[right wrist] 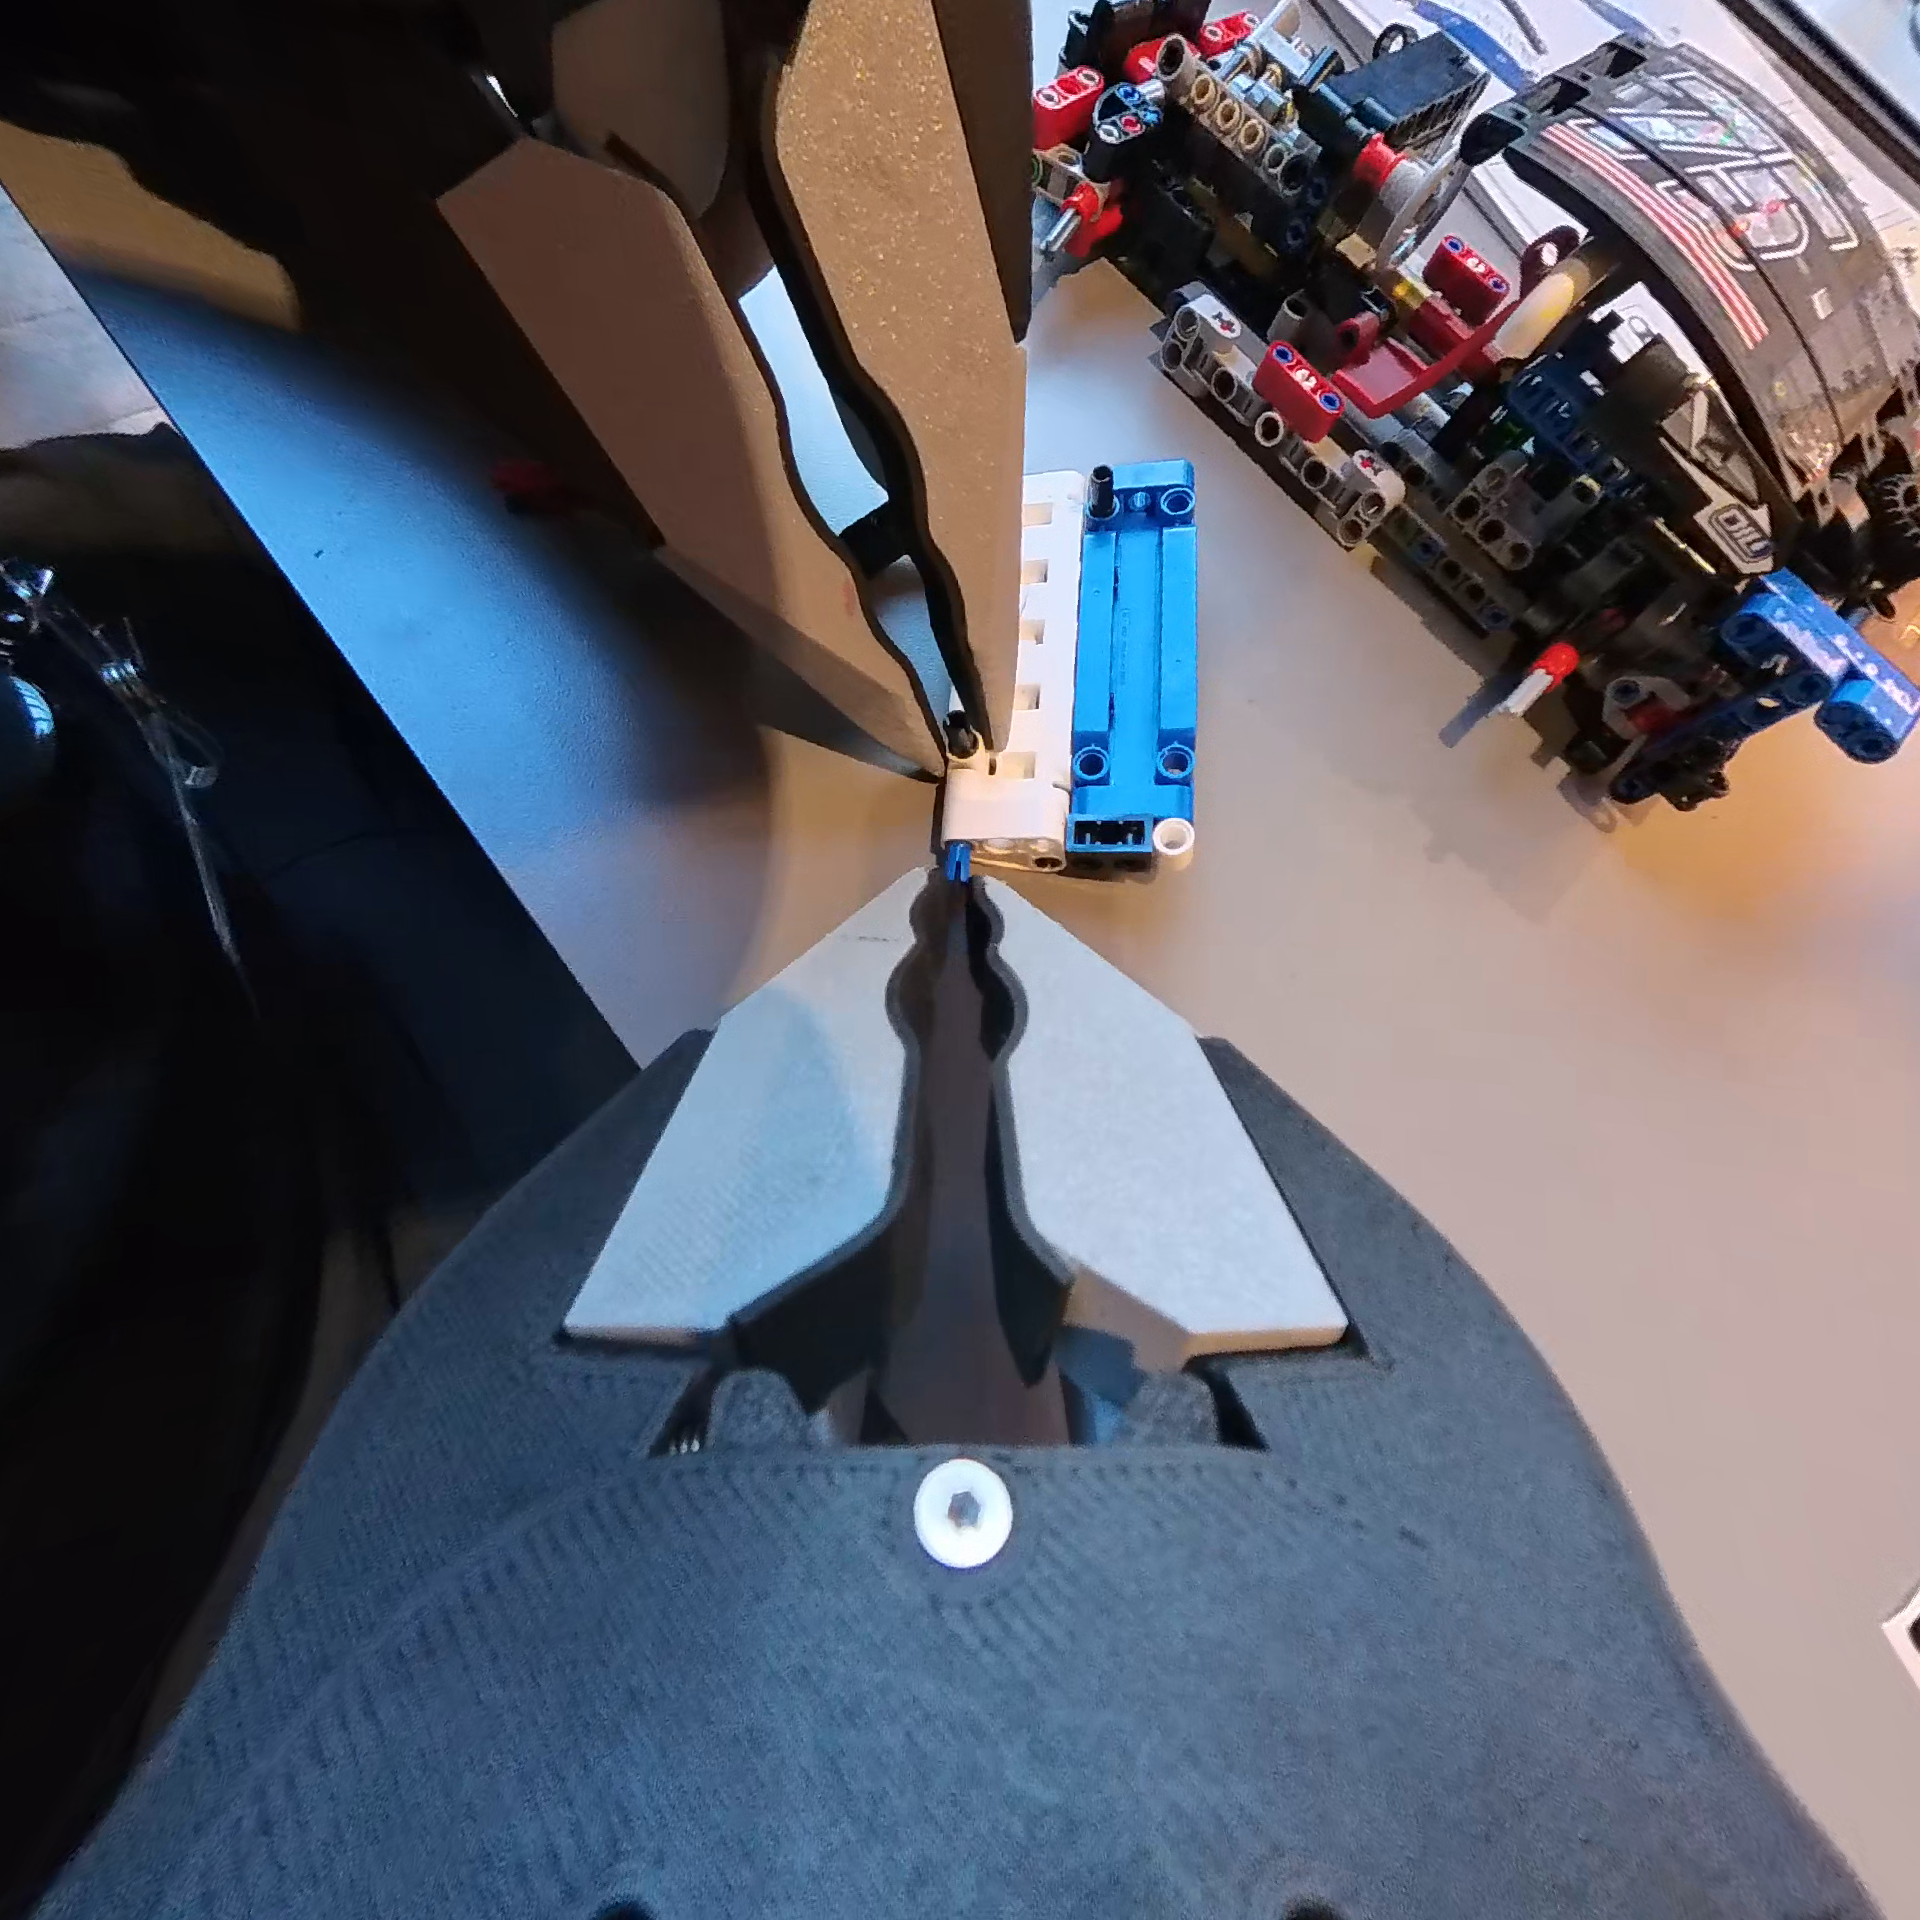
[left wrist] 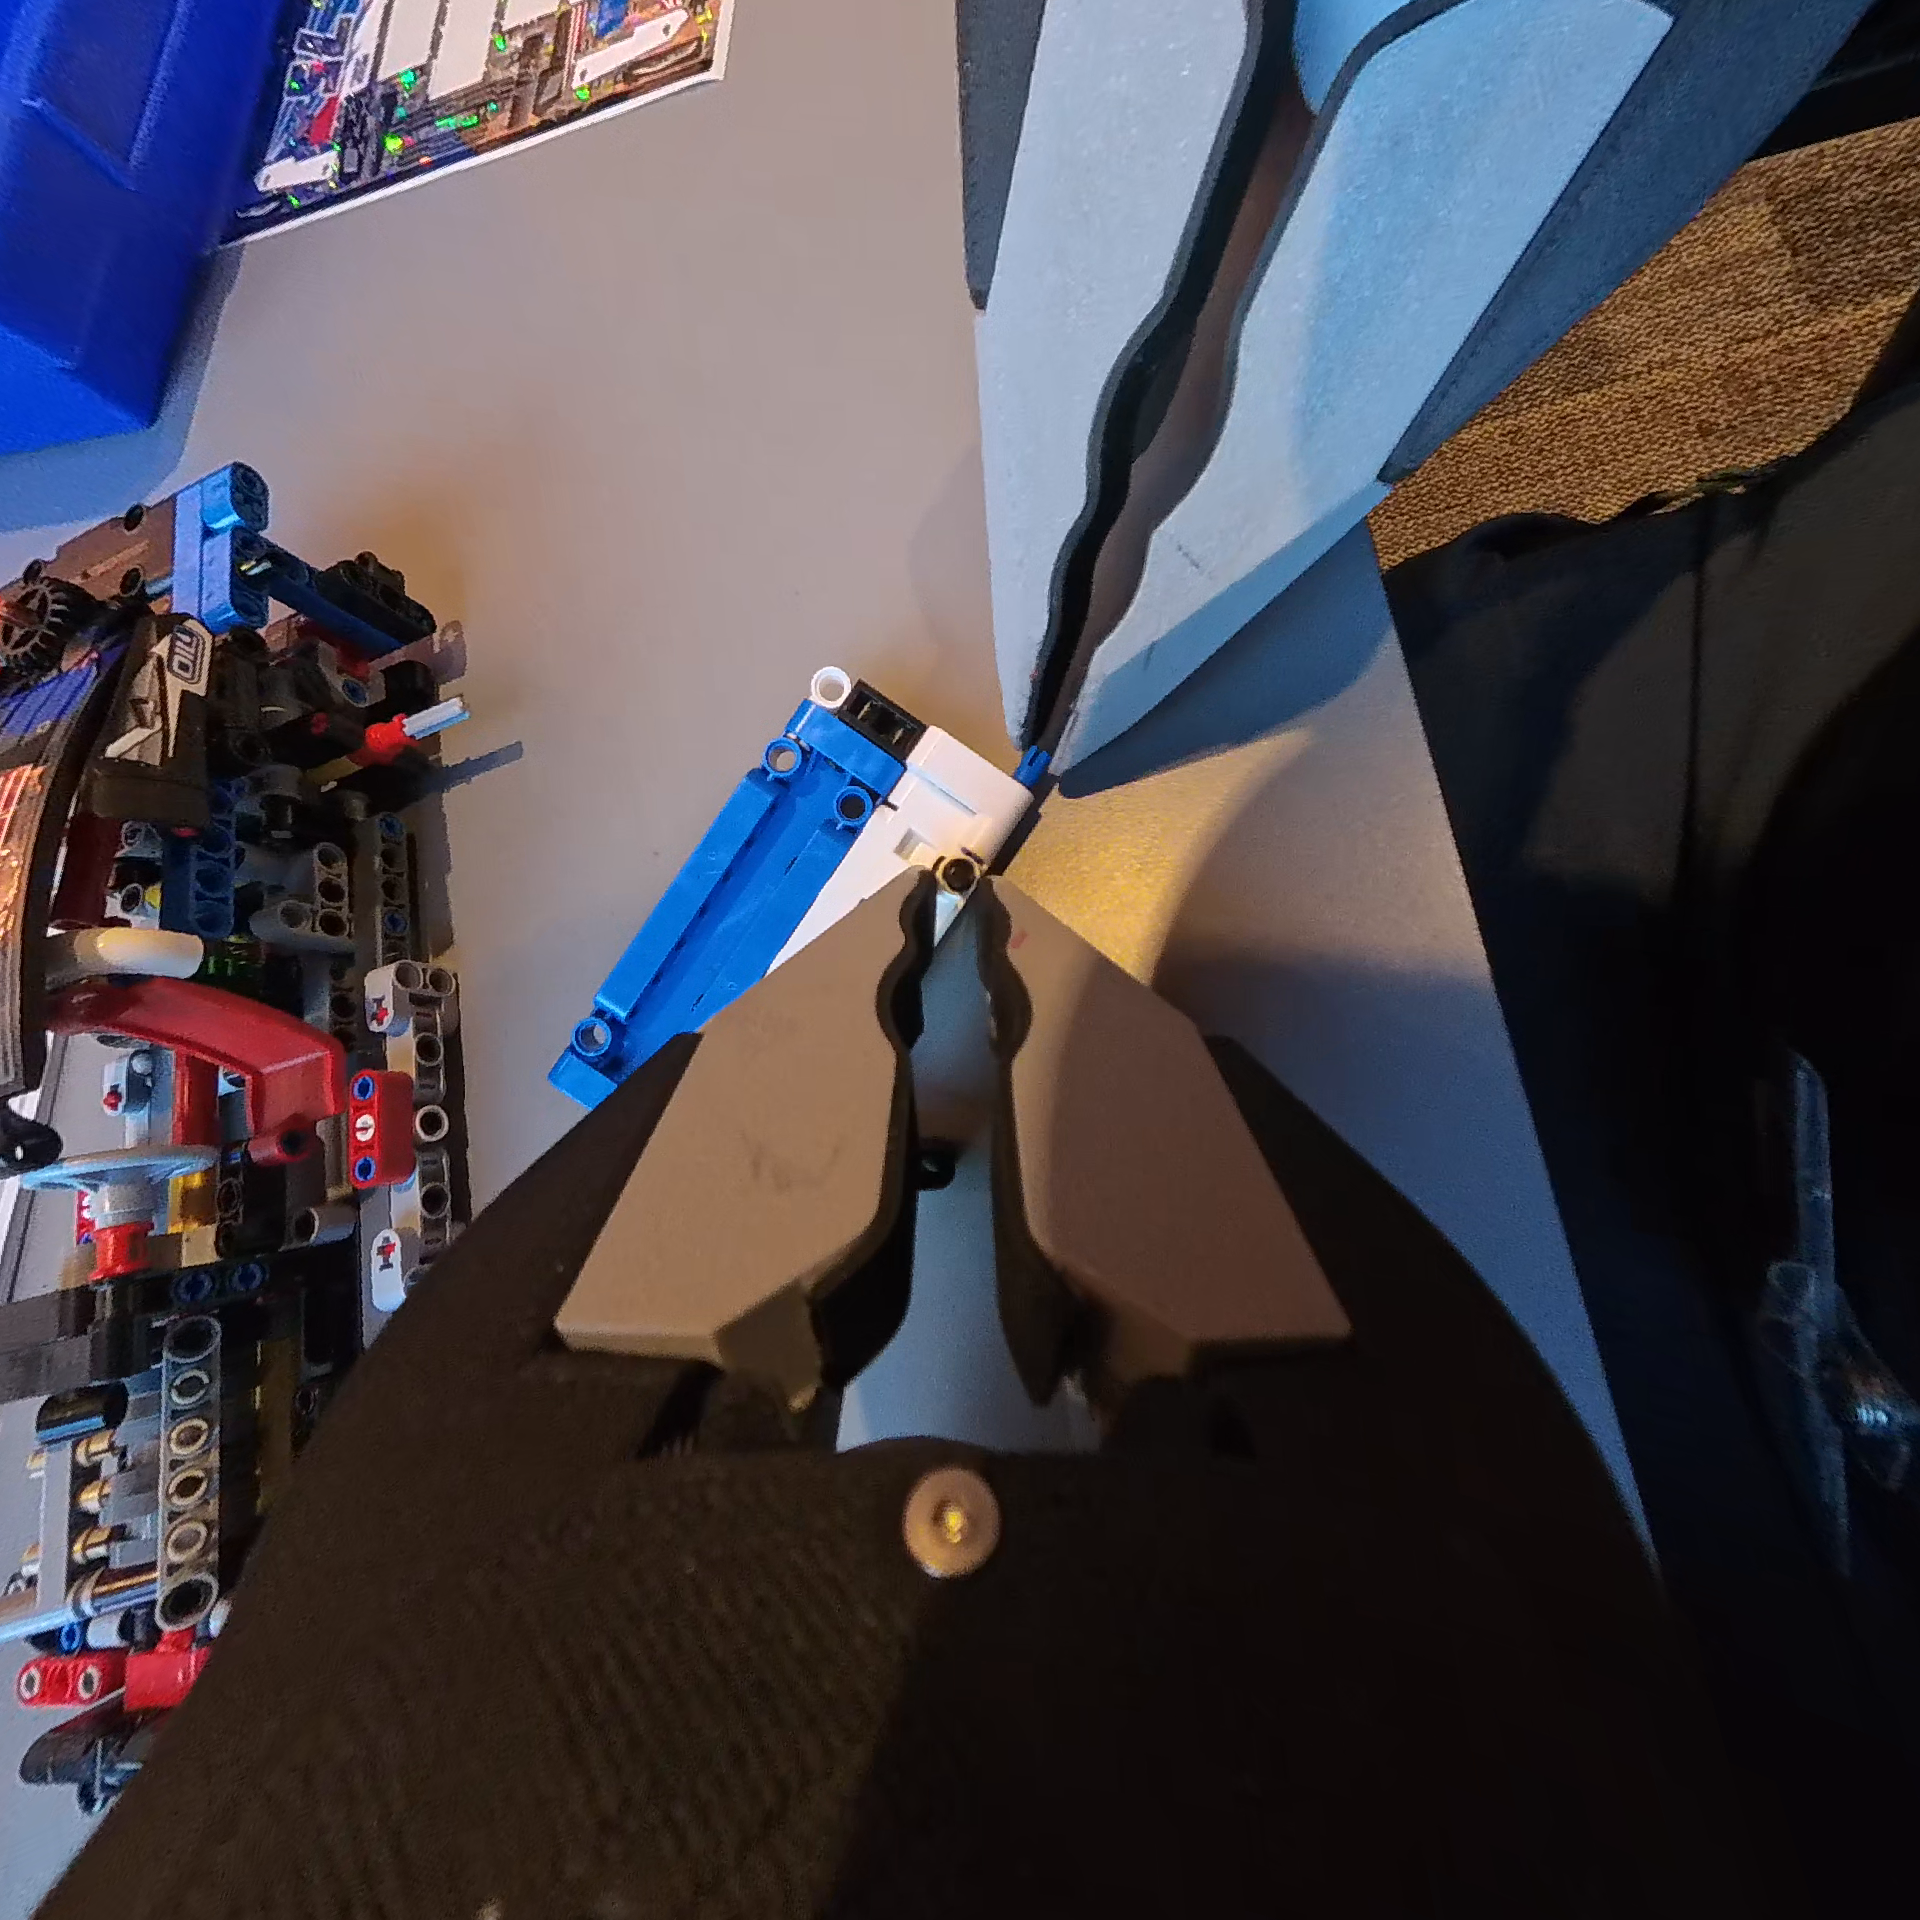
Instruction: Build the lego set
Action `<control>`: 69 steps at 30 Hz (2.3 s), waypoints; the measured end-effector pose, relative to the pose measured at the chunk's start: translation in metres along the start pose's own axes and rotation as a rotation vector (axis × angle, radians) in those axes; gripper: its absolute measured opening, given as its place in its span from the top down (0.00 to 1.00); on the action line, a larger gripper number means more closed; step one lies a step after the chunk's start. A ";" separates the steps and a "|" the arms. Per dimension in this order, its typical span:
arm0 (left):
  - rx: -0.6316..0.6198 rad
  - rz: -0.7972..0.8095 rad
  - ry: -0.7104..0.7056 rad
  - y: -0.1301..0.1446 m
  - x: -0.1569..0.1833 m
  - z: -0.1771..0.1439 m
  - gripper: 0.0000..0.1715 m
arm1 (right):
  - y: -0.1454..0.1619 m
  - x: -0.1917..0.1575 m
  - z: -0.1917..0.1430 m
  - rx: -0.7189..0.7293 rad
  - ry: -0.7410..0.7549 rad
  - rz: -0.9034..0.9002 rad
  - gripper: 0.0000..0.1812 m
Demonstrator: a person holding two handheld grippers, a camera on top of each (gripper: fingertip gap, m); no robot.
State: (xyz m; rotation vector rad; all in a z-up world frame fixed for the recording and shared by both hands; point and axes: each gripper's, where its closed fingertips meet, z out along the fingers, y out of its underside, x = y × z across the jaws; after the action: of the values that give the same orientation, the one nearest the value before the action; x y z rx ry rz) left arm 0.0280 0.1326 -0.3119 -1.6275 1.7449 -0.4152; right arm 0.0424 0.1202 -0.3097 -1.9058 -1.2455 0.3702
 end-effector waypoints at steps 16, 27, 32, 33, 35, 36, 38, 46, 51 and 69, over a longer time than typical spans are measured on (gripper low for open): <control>-0.003 -0.007 -0.006 0.000 0.000 0.000 0.97 | 0.001 -0.001 0.001 -0.039 -0.027 -0.064 1.00; 0.001 -0.020 -0.006 0.000 0.000 0.001 0.97 | 0.001 -0.002 0.001 -0.046 -0.072 -0.067 1.00; 0.001 -0.022 -0.006 0.000 0.000 0.001 0.97 | 0.002 -0.002 0.002 -0.050 -0.081 -0.061 1.00; 0.001 -0.022 -0.006 0.000 0.000 0.001 0.97 | 0.002 -0.002 0.002 -0.051 -0.083 -0.056 1.00; 0.000 -0.021 -0.008 0.000 0.000 0.001 0.97 | 0.002 -0.002 0.002 -0.052 -0.085 -0.053 1.00; 0.000 -0.022 -0.008 0.000 0.000 0.002 0.97 | 0.002 -0.002 0.001 -0.052 -0.086 -0.054 1.00; 0.001 -0.023 -0.006 0.000 0.000 0.002 0.97 | 0.002 -0.002 0.001 -0.052 -0.084 -0.052 1.00; 0.002 -0.026 -0.004 0.000 0.000 0.002 0.97 | 0.002 -0.002 0.002 -0.046 -0.091 -0.038 1.00; 0.002 -0.023 -0.003 0.000 -0.002 0.002 0.97 | 0.001 -0.002 0.003 -0.018 -0.099 -0.004 1.00; -0.075 -0.242 0.046 0.003 -0.001 -0.065 0.83 | -0.002 0.010 -0.024 0.079 -0.012 0.095 0.89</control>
State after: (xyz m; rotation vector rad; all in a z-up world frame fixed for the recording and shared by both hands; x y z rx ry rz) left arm -0.0183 0.1197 -0.2682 -1.9057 1.6186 -0.5085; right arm 0.0612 0.1181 -0.2913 -1.9016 -1.1348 0.4746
